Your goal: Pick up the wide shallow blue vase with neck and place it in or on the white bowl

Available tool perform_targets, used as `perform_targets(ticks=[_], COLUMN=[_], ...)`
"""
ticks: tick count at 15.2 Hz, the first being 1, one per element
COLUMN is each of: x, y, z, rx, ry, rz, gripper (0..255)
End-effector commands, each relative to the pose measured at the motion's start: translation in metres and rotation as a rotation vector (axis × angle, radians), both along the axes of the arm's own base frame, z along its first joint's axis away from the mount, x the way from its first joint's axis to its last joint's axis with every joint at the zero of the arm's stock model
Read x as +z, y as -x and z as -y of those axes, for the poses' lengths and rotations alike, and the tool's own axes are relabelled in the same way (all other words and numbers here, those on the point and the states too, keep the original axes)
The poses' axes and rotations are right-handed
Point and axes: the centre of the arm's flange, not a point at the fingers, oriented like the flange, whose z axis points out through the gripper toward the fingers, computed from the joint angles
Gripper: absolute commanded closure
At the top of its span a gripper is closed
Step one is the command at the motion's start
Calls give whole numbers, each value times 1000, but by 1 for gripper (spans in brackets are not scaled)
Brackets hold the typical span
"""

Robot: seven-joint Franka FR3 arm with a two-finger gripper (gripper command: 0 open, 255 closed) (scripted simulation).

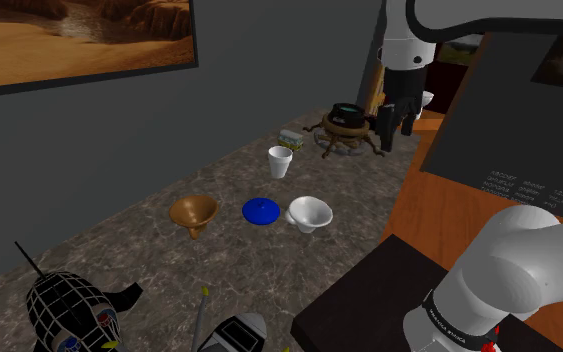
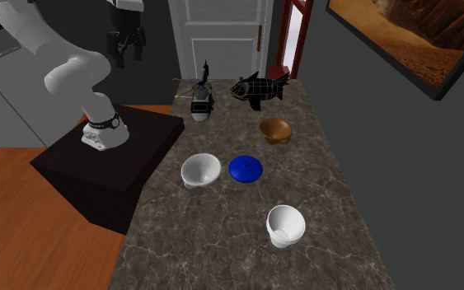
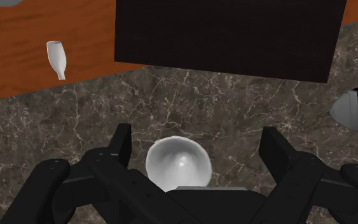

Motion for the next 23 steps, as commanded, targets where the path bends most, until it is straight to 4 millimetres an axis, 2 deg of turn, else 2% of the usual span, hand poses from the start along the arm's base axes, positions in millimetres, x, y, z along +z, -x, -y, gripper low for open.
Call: perform_targets(ticks=[1,23], x=[0,-205], y=[0,-190], z=[0,-5], rx=[0,15], ry=[0,-119], rz=[0,68], gripper=[0,0])
